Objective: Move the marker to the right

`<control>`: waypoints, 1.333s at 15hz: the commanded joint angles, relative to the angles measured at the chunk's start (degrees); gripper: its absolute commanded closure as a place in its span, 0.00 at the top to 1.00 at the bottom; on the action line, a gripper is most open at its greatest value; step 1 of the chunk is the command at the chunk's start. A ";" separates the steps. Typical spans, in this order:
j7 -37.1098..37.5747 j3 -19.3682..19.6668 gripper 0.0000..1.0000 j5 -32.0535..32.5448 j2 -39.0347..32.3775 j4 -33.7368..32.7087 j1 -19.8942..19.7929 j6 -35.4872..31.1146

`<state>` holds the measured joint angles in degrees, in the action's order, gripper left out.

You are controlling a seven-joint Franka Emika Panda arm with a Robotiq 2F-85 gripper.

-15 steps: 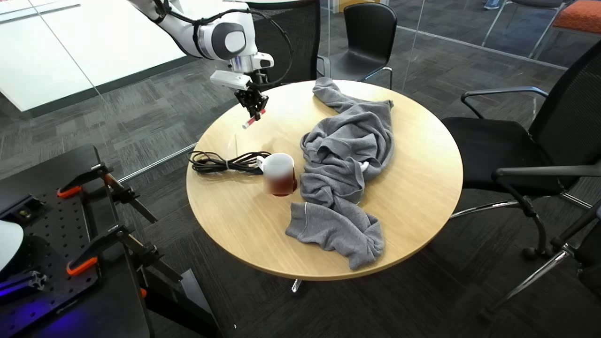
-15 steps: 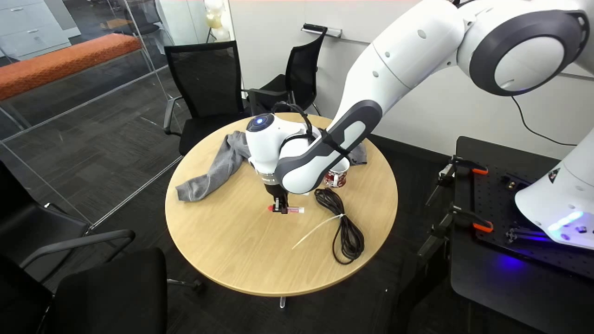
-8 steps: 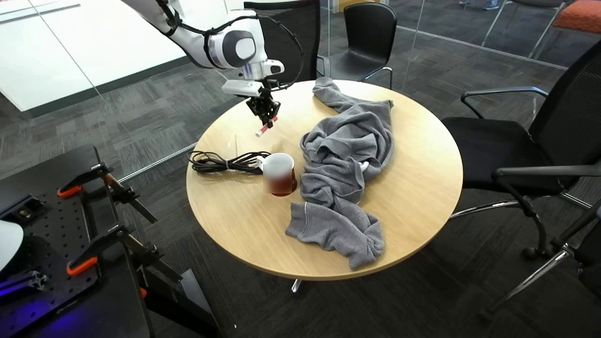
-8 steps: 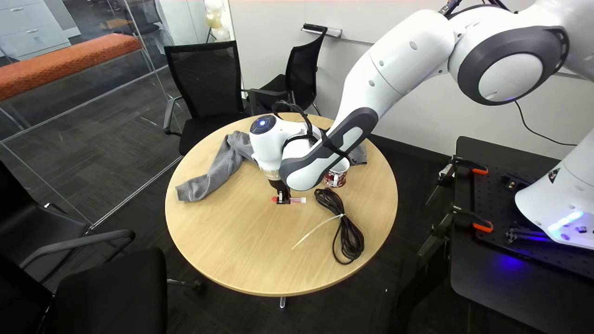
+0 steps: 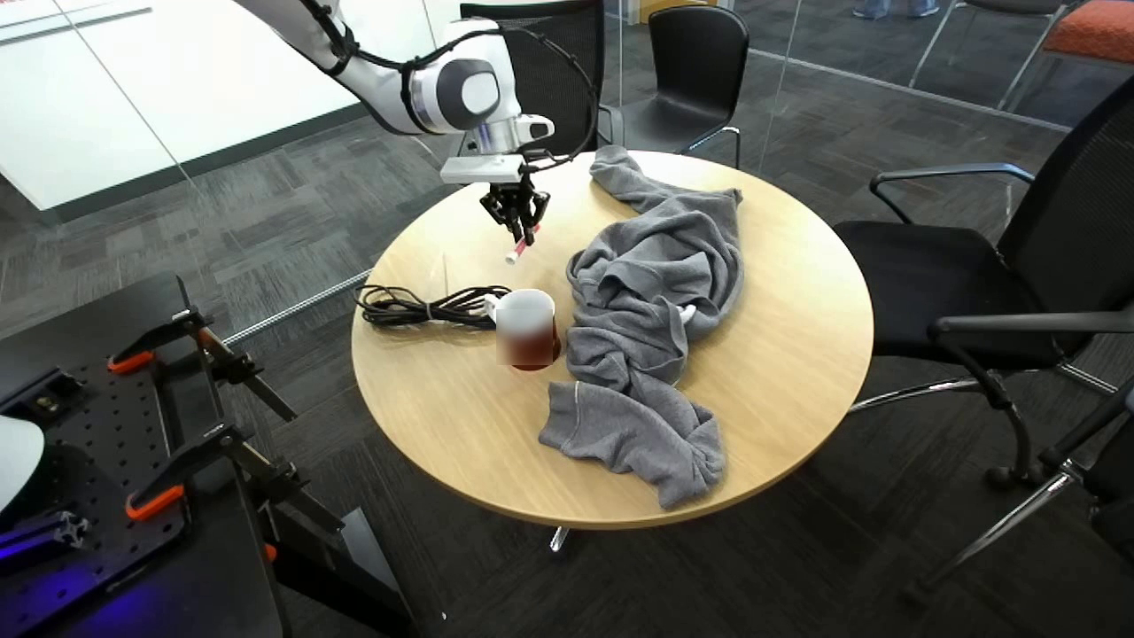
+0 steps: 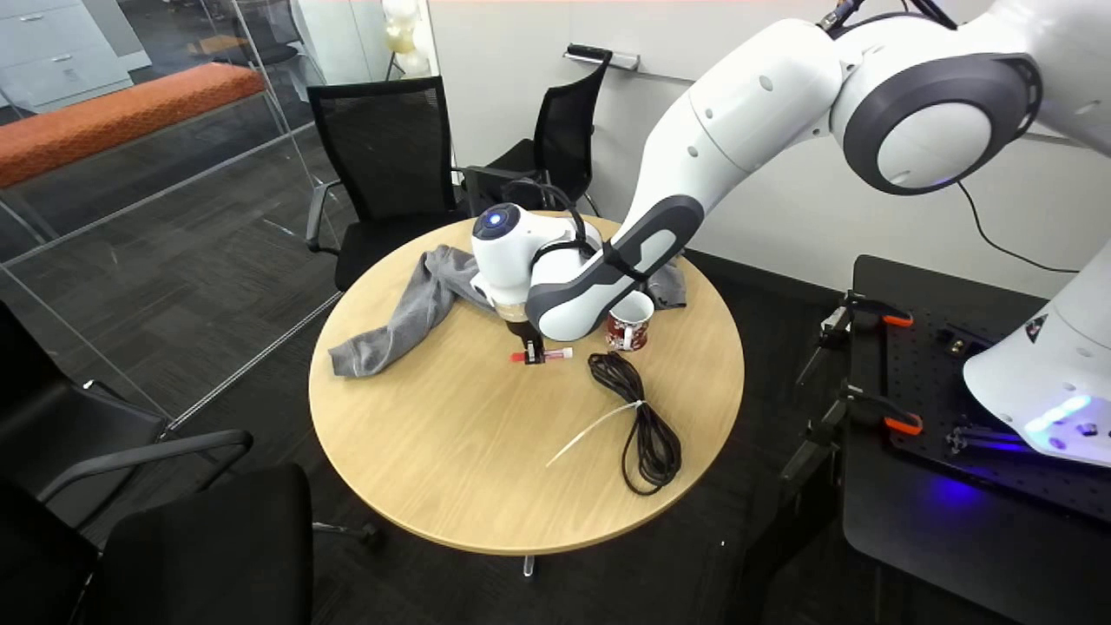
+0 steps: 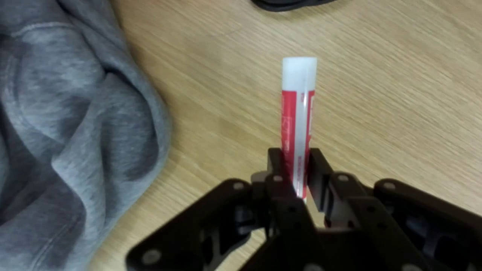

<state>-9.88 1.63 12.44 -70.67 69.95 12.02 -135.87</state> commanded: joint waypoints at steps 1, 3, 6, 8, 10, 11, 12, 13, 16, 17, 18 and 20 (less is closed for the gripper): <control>-8.38 -2.69 0.05 1.65 -1.66 -2.40 -2.77 0.43; -12.00 -3.56 0.05 1.71 -2.26 -2.91 -3.63 0.84; -15.68 -4.32 0.05 1.79 -3.23 -3.73 -4.42 1.02; -17.67 -4.74 0.05 1.81 -3.77 -4.16 -4.73 1.04; -19.19 -5.17 0.05 1.84 -4.21 -4.48 -4.96 0.85; -19.82 -5.35 0.05 1.85 -4.39 -4.62 -5.05 0.80; -20.41 -5.45 0.05 1.87 -4.64 -4.89 -5.08 0.88; -20.62 -5.43 0.05 1.88 -4.82 -5.10 -5.02 0.97; -21.59 -5.51 0.05 1.86 -5.45 -5.70 -5.05 1.13; -21.82 -5.54 0.05 1.80 -5.68 -5.90 -5.10 1.24; -21.85 -5.57 0.17 1.75 -5.84 -6.01 -5.13 1.29; -21.81 -5.60 0.44 1.68 -6.09 -6.14 -5.19 1.25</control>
<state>-30.26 -2.67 12.96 -75.49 66.19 7.90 -135.87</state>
